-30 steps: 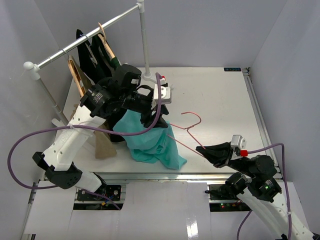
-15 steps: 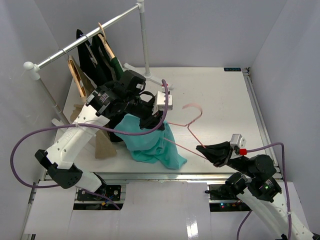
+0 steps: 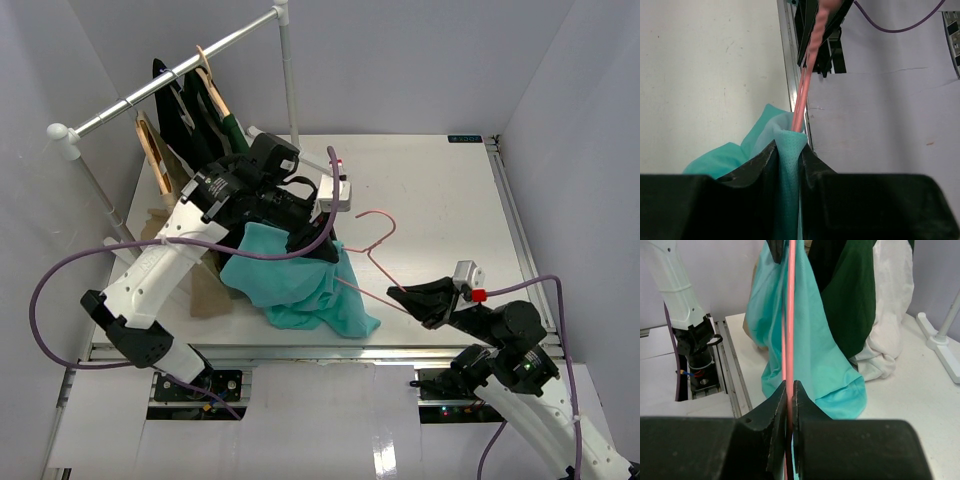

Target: Place the t-shirt on the hanger

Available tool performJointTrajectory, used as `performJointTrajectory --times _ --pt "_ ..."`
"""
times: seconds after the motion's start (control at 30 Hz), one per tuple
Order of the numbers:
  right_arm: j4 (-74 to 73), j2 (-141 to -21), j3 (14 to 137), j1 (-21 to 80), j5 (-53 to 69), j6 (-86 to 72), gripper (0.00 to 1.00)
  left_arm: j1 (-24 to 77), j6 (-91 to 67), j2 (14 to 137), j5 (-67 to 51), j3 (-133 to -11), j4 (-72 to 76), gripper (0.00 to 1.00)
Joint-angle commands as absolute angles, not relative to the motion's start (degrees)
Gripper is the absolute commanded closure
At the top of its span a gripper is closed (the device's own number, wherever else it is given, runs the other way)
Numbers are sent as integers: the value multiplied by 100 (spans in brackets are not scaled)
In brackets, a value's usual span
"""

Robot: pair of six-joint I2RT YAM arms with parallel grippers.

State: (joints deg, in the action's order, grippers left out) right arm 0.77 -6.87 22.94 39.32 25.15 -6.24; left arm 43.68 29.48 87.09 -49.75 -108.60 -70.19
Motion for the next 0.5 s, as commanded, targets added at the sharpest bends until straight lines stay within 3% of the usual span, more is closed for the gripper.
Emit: performJointTrajectory --times 0.0,0.13,0.17,0.23,0.37,0.47 --pt "856 -921 2580 3973 2811 -633 92 4402 2750 8865 -5229 -10976 -6780 68" --pt "917 -1014 2656 3973 2780 -633 92 4402 2786 8912 -5295 -10843 -6804 72" --pt "923 -1024 2678 3973 2772 -618 92 4403 2824 8902 -5323 -10785 -6813 77" --pt "903 -1057 2741 3973 2747 -578 92 4397 2857 8869 -5344 -10682 -6761 100" --pt "853 -1116 2760 3973 2496 -545 92 4395 2733 8587 -5246 -10221 -6284 100" --pt "737 -1160 2804 3973 2081 -624 85 4385 2301 8139 -4806 -9624 -5491 100"
